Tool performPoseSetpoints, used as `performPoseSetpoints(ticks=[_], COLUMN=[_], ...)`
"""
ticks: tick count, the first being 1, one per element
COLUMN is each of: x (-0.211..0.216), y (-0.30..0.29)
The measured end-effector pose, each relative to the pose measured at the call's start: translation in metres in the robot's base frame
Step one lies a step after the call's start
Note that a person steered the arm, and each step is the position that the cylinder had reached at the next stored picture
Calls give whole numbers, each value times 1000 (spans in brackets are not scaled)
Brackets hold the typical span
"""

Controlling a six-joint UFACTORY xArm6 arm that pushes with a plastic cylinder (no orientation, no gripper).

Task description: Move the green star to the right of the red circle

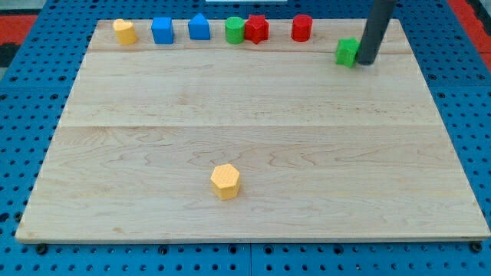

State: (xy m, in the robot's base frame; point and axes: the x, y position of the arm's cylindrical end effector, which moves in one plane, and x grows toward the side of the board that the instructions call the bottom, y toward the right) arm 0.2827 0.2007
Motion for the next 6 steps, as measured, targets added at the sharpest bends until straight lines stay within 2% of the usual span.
performPoseSetpoints(ticks=[1, 2, 3, 4, 5, 6], x=[-3, 17, 0, -17, -7, -28], y=[6, -2, -34, -43, -62, -73])
